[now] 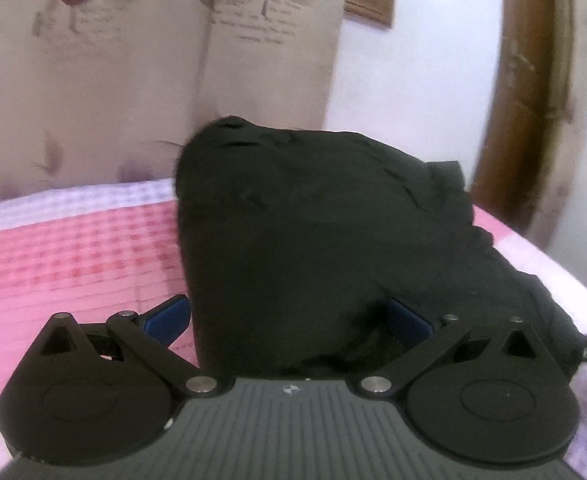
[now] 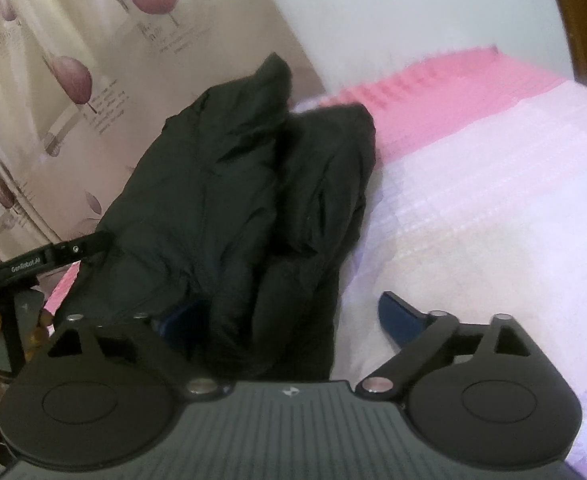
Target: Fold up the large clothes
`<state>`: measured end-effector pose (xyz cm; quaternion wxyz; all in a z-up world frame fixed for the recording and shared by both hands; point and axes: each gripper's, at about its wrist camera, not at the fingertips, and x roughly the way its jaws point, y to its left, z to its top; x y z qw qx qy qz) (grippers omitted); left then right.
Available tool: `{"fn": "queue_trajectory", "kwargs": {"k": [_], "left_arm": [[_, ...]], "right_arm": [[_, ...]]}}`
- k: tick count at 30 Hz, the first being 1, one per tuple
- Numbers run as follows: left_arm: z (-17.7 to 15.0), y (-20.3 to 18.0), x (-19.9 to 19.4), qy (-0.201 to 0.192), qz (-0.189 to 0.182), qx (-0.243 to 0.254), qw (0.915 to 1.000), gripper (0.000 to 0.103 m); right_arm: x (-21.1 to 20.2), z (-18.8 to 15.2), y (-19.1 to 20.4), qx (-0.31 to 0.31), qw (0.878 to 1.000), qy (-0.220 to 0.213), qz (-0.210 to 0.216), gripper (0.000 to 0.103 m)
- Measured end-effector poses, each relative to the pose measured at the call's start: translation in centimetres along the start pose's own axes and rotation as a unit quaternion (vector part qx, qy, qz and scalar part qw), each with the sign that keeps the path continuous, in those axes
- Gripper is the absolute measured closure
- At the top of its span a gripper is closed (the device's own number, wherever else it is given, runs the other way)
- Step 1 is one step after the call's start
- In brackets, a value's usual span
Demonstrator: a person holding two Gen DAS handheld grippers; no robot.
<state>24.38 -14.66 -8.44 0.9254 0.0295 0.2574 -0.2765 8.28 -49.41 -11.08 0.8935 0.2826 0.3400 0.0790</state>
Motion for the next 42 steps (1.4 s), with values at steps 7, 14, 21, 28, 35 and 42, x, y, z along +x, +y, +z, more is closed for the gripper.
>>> {"fn": "queue_trajectory", "kwargs": {"k": [7, 14, 21, 28, 35, 42], "left_arm": [[0.9, 4.1, 2.9, 0.027, -0.101, -0.057, 0.9929, 0.000], [1.5, 6.6, 5.1, 0.059, -0.182, -0.058, 0.9798, 0.000], [0.3, 9.0, 6.9, 0.072, -0.239, -0.108, 0.9623, 0.000], [-0.6, 7.4, 4.8, 0.027, -0.202, -0.125, 0.9711, 0.014], [0.0, 6.8, 1.3, -0.010, -0.161, -0.111, 0.9806, 0.027], [0.5, 9.0, -4.0, -0.030, -0.129, -0.113, 0.9847, 0.030]], "right_arm": [[2.1, 3.7, -3.2, 0.058, 0.997, 0.027, 0.053, 0.000], [7.4, 7.1, -2.8, 0.037, 0.988, 0.096, 0.119, 0.000], [10.4, 8.1, -2.2, 0.013, 0.981, 0.105, 0.164, 0.000], [9.9, 7.0, -0.1, 0.003, 0.984, 0.082, 0.156, 0.024], [8.5, 6.9, 2.1, 0.014, 0.985, 0.060, 0.160, 0.042], [8.4, 6.5, 6.9, 0.001, 0.981, 0.051, 0.186, 0.045]]}}
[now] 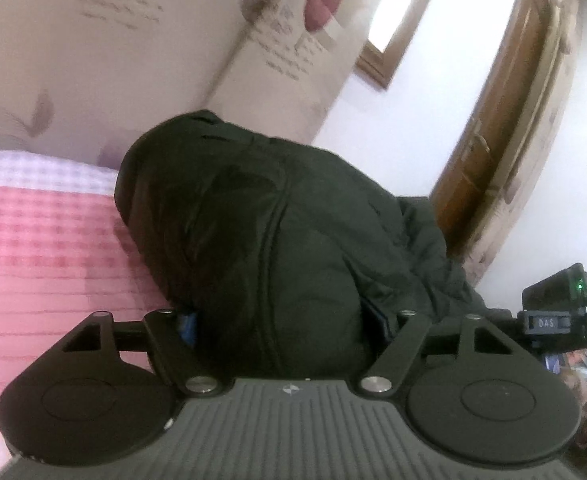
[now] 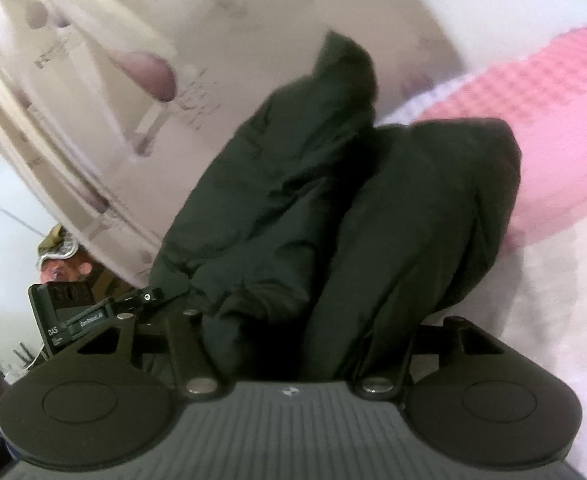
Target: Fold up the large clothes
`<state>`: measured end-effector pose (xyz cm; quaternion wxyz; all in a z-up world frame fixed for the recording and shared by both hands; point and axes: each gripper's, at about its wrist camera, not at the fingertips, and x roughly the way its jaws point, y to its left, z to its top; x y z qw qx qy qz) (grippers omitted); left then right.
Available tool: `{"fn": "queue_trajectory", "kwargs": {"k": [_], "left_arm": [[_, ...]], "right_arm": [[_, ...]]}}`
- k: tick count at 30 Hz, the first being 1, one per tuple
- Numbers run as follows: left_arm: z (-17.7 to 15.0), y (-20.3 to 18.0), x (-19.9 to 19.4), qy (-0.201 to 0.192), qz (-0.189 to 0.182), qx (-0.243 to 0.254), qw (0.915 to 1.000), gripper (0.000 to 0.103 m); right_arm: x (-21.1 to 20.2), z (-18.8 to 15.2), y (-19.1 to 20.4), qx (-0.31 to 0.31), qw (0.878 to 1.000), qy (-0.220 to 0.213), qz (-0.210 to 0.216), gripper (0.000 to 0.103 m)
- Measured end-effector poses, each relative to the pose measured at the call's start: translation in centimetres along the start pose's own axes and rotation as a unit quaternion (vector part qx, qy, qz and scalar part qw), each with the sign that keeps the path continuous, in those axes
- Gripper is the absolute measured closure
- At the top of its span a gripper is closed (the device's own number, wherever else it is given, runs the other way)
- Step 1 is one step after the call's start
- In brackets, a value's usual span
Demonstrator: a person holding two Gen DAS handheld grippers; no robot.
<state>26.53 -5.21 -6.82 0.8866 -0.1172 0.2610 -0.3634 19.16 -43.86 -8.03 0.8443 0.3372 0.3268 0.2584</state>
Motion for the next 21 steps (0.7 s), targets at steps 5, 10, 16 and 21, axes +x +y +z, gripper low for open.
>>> {"fn": "queue_trajectory", "kwargs": {"k": [5, 10, 16, 21], "left_arm": [[0.4, 0.4, -5.8, -0.014, 0.029, -0.001, 0.9995, 0.030], [-0.5, 1.2, -11.5, -0.031, 0.060, -0.013, 0.9976, 0.030], [-3.4, 2.9, -16.2, -0.036, 0.082, -0.033, 0.9954, 0.030], [-5.5, 4.4, -17.9, -0.042, 0.113, -0.033, 0.9921, 0.024]], "right_arm": [[1.3, -0.8, 4.5, -0.026, 0.999, 0.003, 0.038, 0.046], [3.6, -2.3, 8.2, -0.036, 0.997, 0.021, 0.061, 0.046], [5.7, -5.6, 11.0, -0.037, 0.995, 0.048, 0.074, 0.046], [7.6, -7.7, 11.5, -0.040, 0.995, 0.065, 0.062, 0.045]]}}
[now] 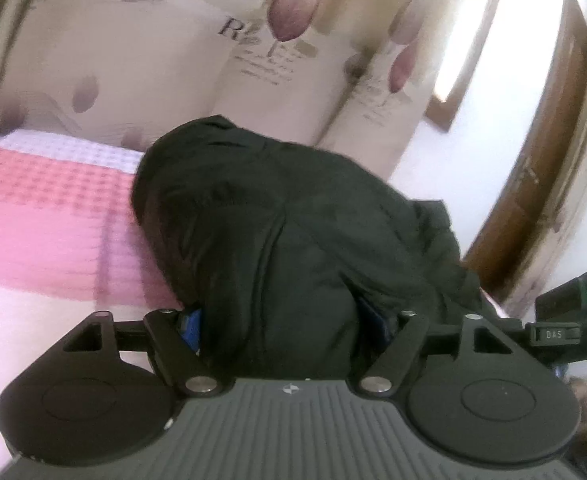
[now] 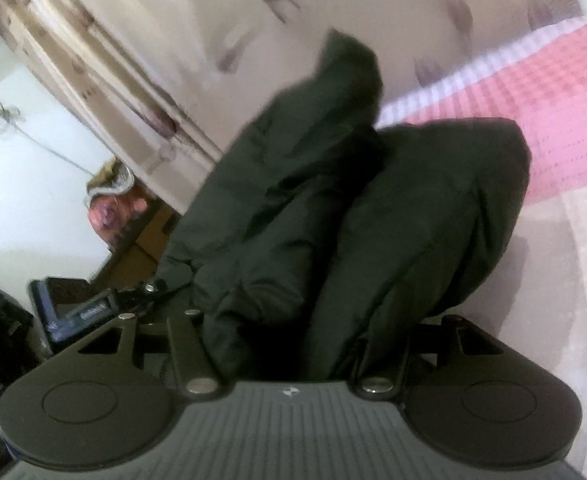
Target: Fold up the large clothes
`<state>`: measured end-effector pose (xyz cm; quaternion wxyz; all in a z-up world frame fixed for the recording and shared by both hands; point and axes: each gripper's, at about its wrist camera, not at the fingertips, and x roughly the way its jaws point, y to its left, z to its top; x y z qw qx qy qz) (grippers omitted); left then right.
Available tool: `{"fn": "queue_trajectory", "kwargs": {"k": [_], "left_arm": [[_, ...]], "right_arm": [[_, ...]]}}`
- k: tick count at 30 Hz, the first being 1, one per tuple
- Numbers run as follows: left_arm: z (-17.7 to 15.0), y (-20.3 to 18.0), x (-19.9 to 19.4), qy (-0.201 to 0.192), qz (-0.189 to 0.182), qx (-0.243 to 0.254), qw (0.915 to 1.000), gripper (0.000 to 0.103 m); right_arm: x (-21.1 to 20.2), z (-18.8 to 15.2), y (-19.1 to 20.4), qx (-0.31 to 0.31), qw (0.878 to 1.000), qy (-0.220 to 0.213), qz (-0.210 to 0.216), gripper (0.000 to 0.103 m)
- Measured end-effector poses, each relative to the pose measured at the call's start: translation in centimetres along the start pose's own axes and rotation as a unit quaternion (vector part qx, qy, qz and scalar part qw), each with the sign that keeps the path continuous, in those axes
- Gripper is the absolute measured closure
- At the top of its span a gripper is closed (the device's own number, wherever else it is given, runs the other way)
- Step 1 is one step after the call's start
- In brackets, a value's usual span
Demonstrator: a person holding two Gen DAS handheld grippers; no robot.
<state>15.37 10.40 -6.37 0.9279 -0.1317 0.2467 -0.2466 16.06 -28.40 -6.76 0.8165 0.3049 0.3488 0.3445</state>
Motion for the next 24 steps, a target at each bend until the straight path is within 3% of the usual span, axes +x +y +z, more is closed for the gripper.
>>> {"fn": "queue_trajectory", "kwargs": {"k": [2, 4, 6, 9, 14, 18, 21, 24], "left_arm": [[-0.6, 0.3, -0.4, -0.010, 0.015, 0.000, 0.9998, 0.017], [-1.1, 0.0, -1.2, -0.033, 0.042, 0.011, 0.9985, 0.000], [-1.5, -0.9, -2.3, -0.064, 0.069, 0.029, 0.9952, 0.000], [-1.7, -2.7, -3.4, -0.077, 0.116, 0.053, 0.9889, 0.000], [-2.7, -6.0, -5.1, -0.092, 0.171, 0.099, 0.9760, 0.000], [-3.4, -8.7, -6.1, -0.107, 0.198, 0.132, 0.9653, 0.000], [-3.2, -10.9, -6.4, -0.115, 0.231, 0.134, 0.9569, 0.000], [-3.0, -13.2, -6.9, -0.127, 0.247, 0.142, 0.9502, 0.000]], "right_arm": [[0.7, -0.3, -0.7, 0.010, 1.000, 0.004, -0.003, 0.038], [1.2, -0.5, -1.2, 0.010, 1.000, 0.005, -0.006, 0.029], [1.3, -0.8, -1.4, 0.002, 1.000, 0.005, -0.009, 0.024], [0.8, -1.0, -2.4, 0.035, 0.999, -0.001, 0.000, 0.018], [-3.0, -1.2, -2.1, 0.070, 0.996, -0.057, -0.014, 0.015], [-6.6, -2.5, 2.5, -0.026, 0.987, -0.115, -0.107, 0.010], [-8.7, -4.5, 7.9, -0.145, 0.960, -0.161, -0.176, 0.000], [-9.6, -6.5, 11.5, -0.202, 0.937, -0.205, -0.198, 0.000]]}}
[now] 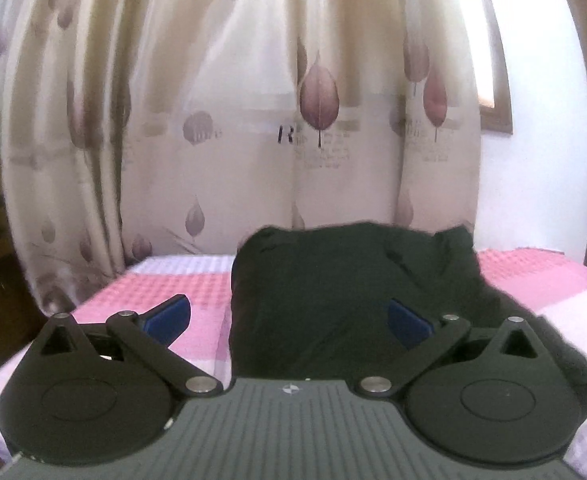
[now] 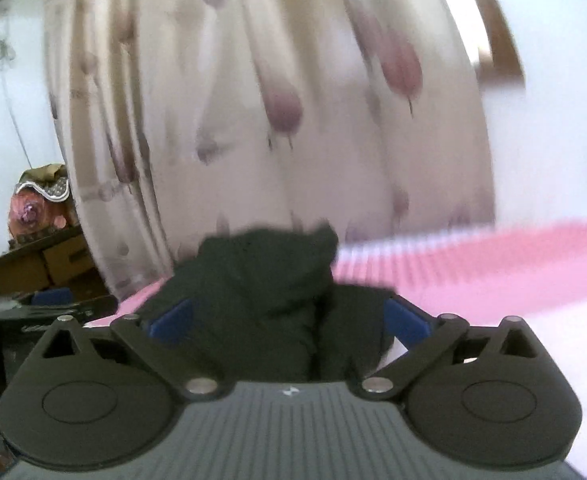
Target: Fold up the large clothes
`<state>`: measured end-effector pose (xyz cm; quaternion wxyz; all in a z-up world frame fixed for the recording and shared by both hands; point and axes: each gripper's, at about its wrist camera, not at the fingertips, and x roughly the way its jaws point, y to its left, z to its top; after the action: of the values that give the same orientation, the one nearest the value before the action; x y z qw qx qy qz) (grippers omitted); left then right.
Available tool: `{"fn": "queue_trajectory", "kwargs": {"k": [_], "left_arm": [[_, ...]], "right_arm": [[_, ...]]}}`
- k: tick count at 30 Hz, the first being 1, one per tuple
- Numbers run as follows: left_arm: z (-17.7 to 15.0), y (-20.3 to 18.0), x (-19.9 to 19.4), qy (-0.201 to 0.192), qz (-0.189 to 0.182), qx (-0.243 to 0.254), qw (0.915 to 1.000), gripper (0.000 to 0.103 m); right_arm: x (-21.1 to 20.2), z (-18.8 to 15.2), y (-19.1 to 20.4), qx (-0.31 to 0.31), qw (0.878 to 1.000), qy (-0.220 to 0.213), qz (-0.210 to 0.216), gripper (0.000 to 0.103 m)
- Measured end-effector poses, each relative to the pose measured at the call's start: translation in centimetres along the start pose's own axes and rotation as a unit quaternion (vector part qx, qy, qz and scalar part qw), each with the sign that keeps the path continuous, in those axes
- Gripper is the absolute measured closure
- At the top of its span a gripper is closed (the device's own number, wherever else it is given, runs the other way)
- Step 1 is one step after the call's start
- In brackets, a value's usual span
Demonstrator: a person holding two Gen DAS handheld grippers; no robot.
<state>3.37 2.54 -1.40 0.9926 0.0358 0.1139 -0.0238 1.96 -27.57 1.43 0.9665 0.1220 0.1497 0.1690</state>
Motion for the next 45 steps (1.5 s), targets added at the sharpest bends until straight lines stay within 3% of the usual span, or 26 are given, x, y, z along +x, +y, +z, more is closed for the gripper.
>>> {"fn": "queue_trajectory", "kwargs": {"k": [5, 9, 13, 17, 22, 32, 45], "left_arm": [[1.9, -2.1, -2.4, -0.025, 0.035, 0.024, 0.9988, 0.000], [2.9, -2.8, -4.4, -0.070, 0.049, 0.022, 0.9961, 0.000], [4.1, -3.2, -4.5, -0.037, 0.037, 0.012, 0.9985, 0.000], [4.1, -3.4, -5.0, -0.044, 0.034, 0.003, 0.9984, 0.000], [3.6, -3.4, -4.8, -0.023, 0.009, -0.005, 0.9997, 0.000], [2.5, -2.3, -3.4, 0.006, 0.006, -0.033, 0.9994, 0.000], [1.3, -1.7, -2.3, 0.014, 0.010, -0.042, 0.9990, 0.000]], "right_arm": [[-2.7, -0.1, 2.9, -0.020, 0.998, -0.046, -0.034, 0.000], [-4.2, 0.1, 3.4, -0.001, 0.998, -0.066, -0.011, 0.000], [-5.0, 0.6, 4.4, -0.023, 0.997, -0.070, -0.011, 0.000], [-5.1, 0.7, 5.3, -0.046, 0.997, -0.068, -0.014, 0.000], [-4.7, 0.1, 5.8, -0.056, 0.997, -0.052, -0.029, 0.000], [-3.3, -1.4, 5.9, -0.056, 0.997, -0.012, -0.042, 0.000], [-2.6, -2.2, 5.7, -0.051, 0.998, 0.010, -0.048, 0.000]]}}
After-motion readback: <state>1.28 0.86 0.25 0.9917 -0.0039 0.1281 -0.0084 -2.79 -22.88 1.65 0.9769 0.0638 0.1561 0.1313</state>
